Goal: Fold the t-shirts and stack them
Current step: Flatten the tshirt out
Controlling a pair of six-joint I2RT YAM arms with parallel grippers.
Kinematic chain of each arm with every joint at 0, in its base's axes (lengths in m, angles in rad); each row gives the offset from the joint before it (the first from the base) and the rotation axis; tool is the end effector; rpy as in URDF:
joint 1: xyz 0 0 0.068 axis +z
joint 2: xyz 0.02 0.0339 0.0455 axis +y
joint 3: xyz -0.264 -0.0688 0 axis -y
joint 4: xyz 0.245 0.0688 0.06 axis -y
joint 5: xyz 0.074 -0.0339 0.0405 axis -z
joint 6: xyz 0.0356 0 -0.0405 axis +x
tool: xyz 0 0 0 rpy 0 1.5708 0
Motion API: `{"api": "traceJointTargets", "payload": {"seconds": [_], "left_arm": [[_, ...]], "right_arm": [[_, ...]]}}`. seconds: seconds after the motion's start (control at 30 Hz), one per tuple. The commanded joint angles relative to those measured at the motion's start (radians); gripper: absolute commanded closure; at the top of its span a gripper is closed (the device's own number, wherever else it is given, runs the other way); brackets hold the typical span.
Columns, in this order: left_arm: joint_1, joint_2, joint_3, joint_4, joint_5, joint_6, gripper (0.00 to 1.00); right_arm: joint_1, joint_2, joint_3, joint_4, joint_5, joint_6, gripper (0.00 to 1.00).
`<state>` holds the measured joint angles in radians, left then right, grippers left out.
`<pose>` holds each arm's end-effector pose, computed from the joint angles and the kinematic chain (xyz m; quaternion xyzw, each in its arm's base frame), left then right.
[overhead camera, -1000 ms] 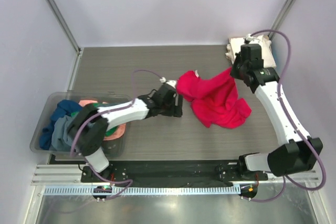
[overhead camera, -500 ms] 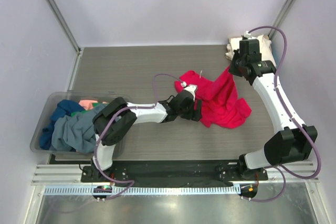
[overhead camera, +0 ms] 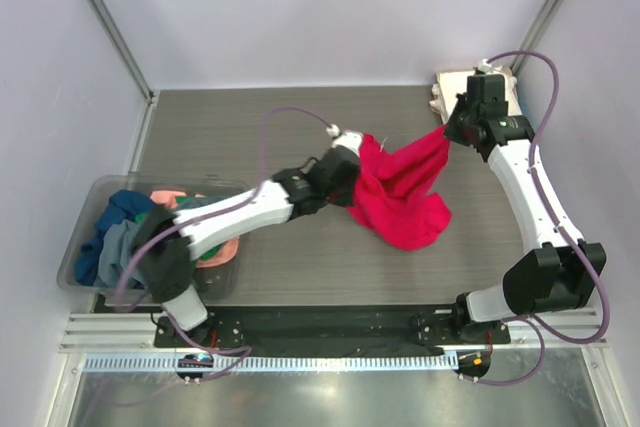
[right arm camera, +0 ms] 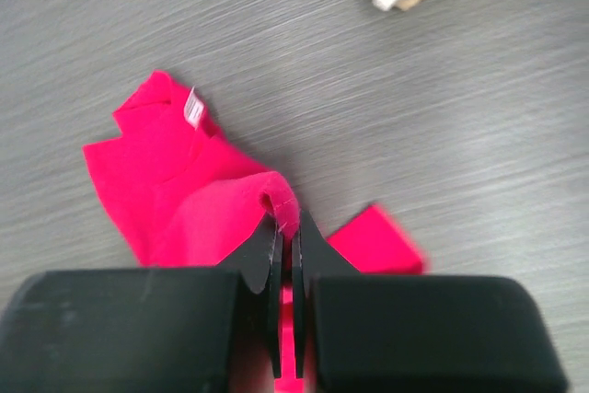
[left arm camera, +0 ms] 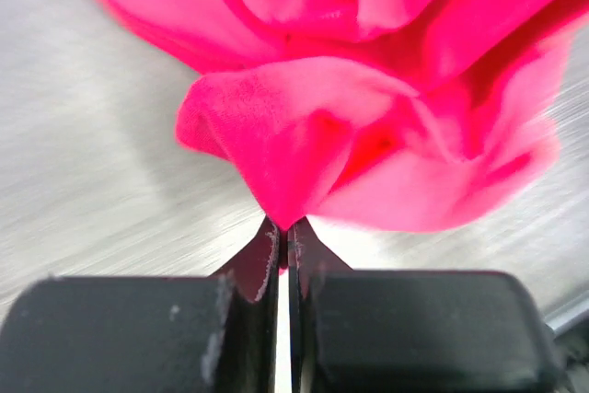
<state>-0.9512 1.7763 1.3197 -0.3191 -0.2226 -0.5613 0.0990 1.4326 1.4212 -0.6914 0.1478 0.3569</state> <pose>0.2374 -0.3193 0.2416 0.1353 0.9073 -0.1895 0.3502 0.3116 0.0257 0.3616 0.1471 0.8933 0.0295 0.4236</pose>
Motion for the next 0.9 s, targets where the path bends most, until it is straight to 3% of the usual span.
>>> {"api": "traceJointTargets", "payload": {"seconds": [0.0,0.3,0.67,0.87], "left_arm": [[-0.006,-0.307,0.085,-0.28,-0.246,0.09,1.0],[-0.015,-0.59,0.285,-0.56,-0.38,0.178,1.0],[-0.024,-0.767,0.53,-0.514,-0.244,0.487,1.0],[-0.024,-0.753,0.543,-0.402,-0.28,0.597,1.0]], "right_arm": [[-0.045,-0.101,0.056,-0.002,0.026,0.045,0.99],[-0.067,-0.326,0.232,-0.137,0.07,0.076,0.99],[-0.067,-0.635,0.481,-0.169,0.145,0.028,0.99],[-0.068,-0.52,0.649,-0.145,0.052,-0.061,0.99]]}}
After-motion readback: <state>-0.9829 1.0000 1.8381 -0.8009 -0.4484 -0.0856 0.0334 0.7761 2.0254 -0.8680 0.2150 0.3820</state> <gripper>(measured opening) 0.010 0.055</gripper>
